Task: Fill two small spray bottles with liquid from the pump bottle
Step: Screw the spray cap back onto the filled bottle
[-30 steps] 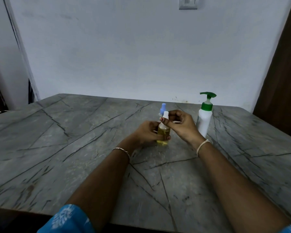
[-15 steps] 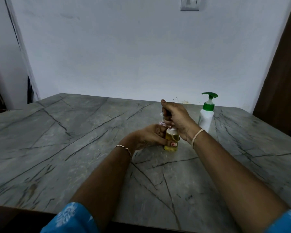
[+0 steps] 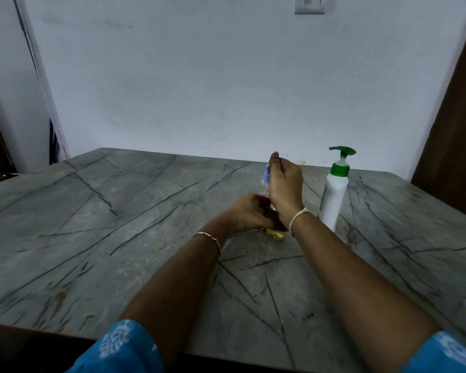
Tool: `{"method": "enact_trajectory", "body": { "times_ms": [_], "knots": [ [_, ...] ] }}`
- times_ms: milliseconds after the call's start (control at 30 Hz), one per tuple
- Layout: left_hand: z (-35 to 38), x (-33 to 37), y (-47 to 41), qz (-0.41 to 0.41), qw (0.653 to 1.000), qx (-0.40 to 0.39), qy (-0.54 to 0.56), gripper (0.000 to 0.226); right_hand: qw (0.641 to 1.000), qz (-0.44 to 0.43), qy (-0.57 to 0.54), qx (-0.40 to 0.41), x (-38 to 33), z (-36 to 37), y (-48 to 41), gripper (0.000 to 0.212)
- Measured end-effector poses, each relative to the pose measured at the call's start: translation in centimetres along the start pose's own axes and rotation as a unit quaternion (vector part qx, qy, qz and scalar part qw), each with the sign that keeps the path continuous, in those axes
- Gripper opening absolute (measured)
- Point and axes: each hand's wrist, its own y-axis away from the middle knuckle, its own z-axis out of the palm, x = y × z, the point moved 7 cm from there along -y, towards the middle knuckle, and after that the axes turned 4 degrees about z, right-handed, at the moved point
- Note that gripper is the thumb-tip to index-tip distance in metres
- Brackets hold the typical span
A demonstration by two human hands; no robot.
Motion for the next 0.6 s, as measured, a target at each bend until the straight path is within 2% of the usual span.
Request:
{"method": "enact_trajectory", "body": {
  "times_ms": [233, 367, 600],
  "knots": [
    [0.0, -0.2, 0.1, -0.025, 0.999, -0.015, 0.03, 0.031, 0.99, 0.043, -0.098, -0.095, 0.1, 0.4, 0.3, 0.042],
    [-0.8, -0.4, -0.1, -0.036, 0.999, -0.008, 0.001, 0.04, 0.989, 0.075, -0.119, -0.052, 0.8, -0.9, -0.3, 0.042],
    [-4.0, -2.1, 0.1, -0.052, 0.996, 0.076, -0.02, 0.048, 0.998, 0.037, -0.059, 0.006, 2.2, -3.0, -0.6, 0.038]
  ]
}}
